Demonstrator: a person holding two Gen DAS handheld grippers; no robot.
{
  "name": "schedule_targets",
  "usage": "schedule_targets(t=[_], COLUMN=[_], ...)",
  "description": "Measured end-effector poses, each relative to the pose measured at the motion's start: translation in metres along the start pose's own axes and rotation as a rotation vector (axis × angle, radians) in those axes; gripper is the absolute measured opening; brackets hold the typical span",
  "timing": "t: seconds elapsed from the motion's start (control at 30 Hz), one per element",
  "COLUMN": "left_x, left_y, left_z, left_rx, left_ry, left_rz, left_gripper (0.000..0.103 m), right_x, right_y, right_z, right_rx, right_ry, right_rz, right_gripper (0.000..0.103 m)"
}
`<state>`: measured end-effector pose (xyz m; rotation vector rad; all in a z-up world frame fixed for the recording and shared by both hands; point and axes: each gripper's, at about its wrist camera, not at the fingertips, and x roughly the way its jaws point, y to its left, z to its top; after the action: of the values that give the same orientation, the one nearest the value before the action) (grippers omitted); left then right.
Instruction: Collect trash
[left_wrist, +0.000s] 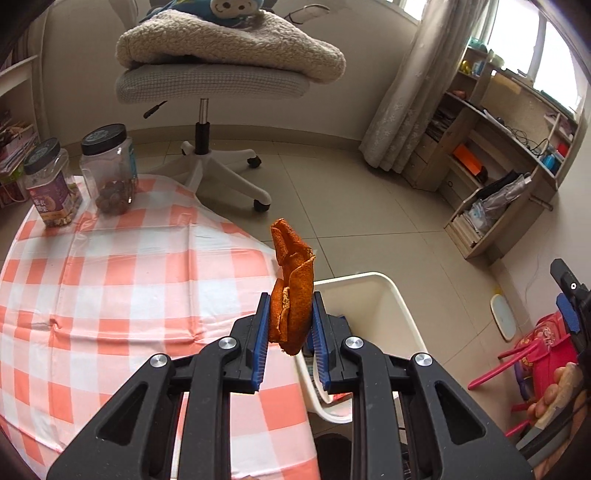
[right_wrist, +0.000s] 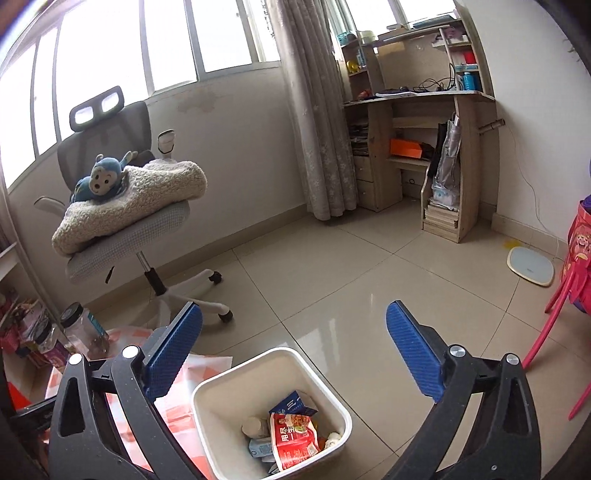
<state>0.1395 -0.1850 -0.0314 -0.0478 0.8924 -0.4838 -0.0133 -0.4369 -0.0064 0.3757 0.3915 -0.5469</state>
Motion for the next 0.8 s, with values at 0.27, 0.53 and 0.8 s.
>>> schedule_targets(t=[0.27, 0.53, 0.8], left_x=[0.039, -0.031, -0.15], left_y=[-0.07, -0.051, -0.006], left_z=[0.008, 0.002, -0.051], left_rx=[0.024, 0.083, 0.1], left_ry=[0.095, -0.109, -0.615], left_rz=[-0.181, 0.017, 0.499], left_gripper=[0.053, 0.084, 0.096], right_x=[-0.013, -0.025, -0.059], right_y=[-0.023, 0.0, 0.081], right_z=[0.01, 0.0, -0.031], right_rx=[0.095, 0.015, -0.147], right_ry=[-0.064, -0.037, -0.001], right_rz=[-0.015, -0.012, 0.065], right_gripper=[0.096, 0.096, 0.096])
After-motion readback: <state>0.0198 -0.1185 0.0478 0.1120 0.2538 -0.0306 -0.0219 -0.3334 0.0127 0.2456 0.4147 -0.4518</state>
